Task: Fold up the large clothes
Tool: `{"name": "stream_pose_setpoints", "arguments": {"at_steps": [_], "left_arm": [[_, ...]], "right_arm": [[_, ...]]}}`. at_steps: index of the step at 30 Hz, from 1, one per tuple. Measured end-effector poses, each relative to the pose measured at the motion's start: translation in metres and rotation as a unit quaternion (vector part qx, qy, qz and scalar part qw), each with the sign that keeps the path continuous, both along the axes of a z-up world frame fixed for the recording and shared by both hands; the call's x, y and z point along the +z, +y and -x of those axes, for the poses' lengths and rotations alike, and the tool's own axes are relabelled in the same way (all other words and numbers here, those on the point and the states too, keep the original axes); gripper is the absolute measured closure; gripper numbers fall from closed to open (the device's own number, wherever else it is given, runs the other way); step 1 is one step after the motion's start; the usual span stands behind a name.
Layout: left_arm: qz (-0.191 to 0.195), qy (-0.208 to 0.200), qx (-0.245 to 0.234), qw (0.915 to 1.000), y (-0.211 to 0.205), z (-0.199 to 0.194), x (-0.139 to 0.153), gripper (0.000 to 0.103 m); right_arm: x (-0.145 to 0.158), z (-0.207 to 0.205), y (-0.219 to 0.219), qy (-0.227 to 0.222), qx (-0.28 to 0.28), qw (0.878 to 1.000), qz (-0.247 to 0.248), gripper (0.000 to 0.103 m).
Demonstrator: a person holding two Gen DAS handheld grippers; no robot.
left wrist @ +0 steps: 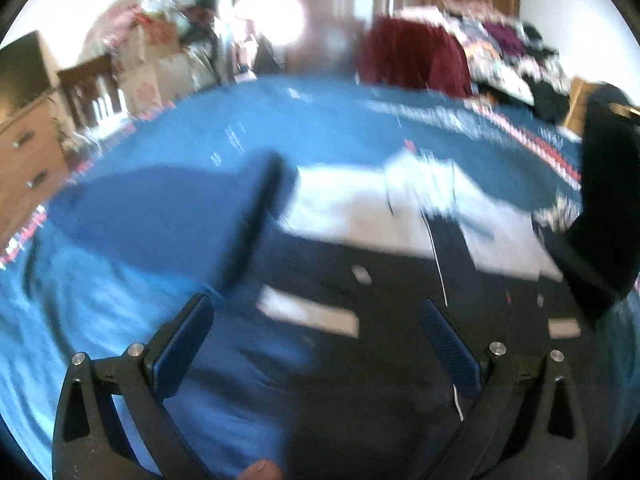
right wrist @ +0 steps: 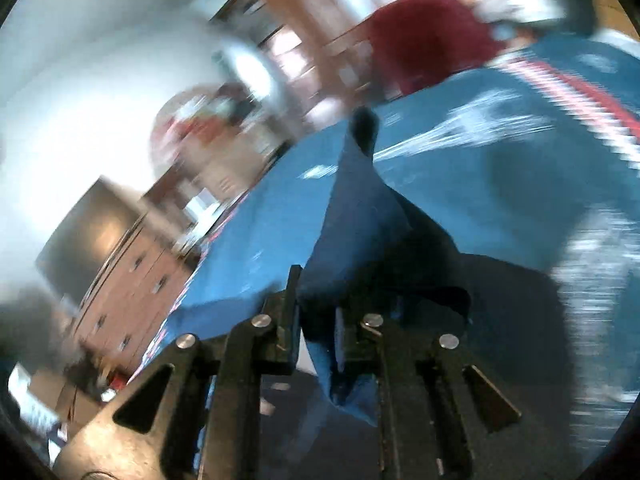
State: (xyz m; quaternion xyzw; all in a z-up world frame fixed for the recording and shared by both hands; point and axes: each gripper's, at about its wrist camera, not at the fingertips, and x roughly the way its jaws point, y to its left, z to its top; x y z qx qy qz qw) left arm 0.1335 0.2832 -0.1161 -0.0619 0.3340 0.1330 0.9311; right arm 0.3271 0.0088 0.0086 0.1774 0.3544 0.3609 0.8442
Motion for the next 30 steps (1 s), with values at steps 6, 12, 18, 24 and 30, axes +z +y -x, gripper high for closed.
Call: {"name": "stream_pose_setpoints", "arguments": {"at_steps": [6,12,18,24,30], "left_arm": [[-0.067,-0.026,0.041,0.9966,0.033,0.010,0.034,0.000],[-0.037,0.040,0.037,0.9979,0.059,0.012,-0.010,0.000],[0.007,0.081,0.087,0.9929,0.104,0.039,-0.052,0.000],[0.044,0.059,0.177,0.9814,0.198,0.086,-0.047,0.000],[0.097,0.024,0.275,0.9562,0.332,0.118,-0.039,0.001]], "right_arm": [[-0.070,0.029,0.147,0.064,0.105,0.991,0.061,0.065],[-0.102,0.066,0.076,0.058,0.068,0.993,0.080,0.046],[-0.155,0.071,-0.038,0.133,-0.046,0.985,0.100,0.045],[-0.154,0.116,-0.064,0.129,-0.057,0.985,0.101,0.038],[-0.158,0.142,-0.033,0.140,-0.046,0.985,0.094,0.030]]}}
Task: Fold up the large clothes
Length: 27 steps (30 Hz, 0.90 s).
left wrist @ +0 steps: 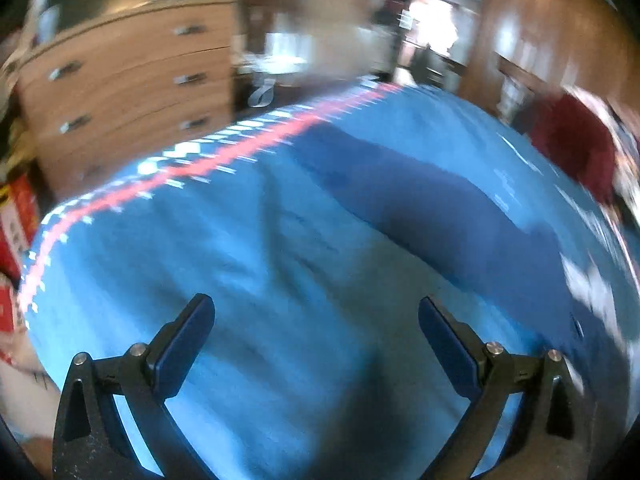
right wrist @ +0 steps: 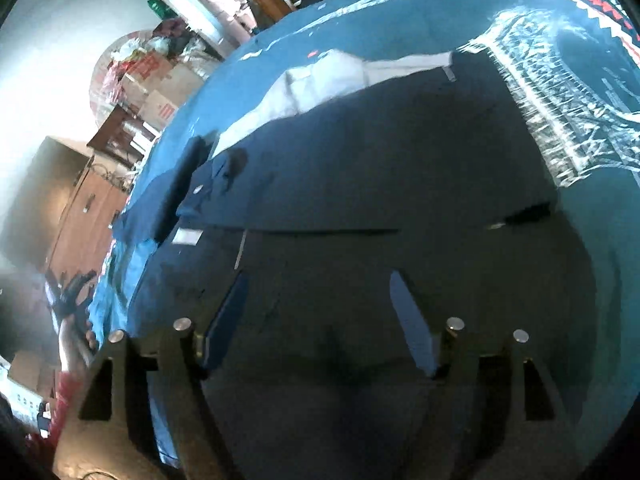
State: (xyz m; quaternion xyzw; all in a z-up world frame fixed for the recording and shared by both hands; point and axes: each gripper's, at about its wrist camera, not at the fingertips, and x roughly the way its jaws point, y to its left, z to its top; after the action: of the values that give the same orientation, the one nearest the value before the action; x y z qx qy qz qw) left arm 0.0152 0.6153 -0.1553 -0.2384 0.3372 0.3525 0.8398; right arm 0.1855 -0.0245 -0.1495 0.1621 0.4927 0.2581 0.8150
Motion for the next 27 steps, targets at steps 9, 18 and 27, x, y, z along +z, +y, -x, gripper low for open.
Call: {"name": "stream_pose_setpoints", "arguments": {"at_steps": [9,18,27], "left_arm": [[0.089,-0.008,-0.045,0.9950,0.077,-0.077,-0.027,0.012],[0.074,0.022,-0.010,0.9969,0.109,-0.139,-0.053,0.009],[0.007,-0.009,-0.031,0.9995,0.068,-0.165,-0.010,0.101]], "right_arm": [[-0.008,-0.010,0.055,0.009,0.035,0.999,0.005,0.029],[-0.014,-0.006,0.069,0.011,0.052,0.998,0.018,0.029],[-0.013,0.000,0.051,0.012,0.034,0.999,-0.004,0.044]]}}
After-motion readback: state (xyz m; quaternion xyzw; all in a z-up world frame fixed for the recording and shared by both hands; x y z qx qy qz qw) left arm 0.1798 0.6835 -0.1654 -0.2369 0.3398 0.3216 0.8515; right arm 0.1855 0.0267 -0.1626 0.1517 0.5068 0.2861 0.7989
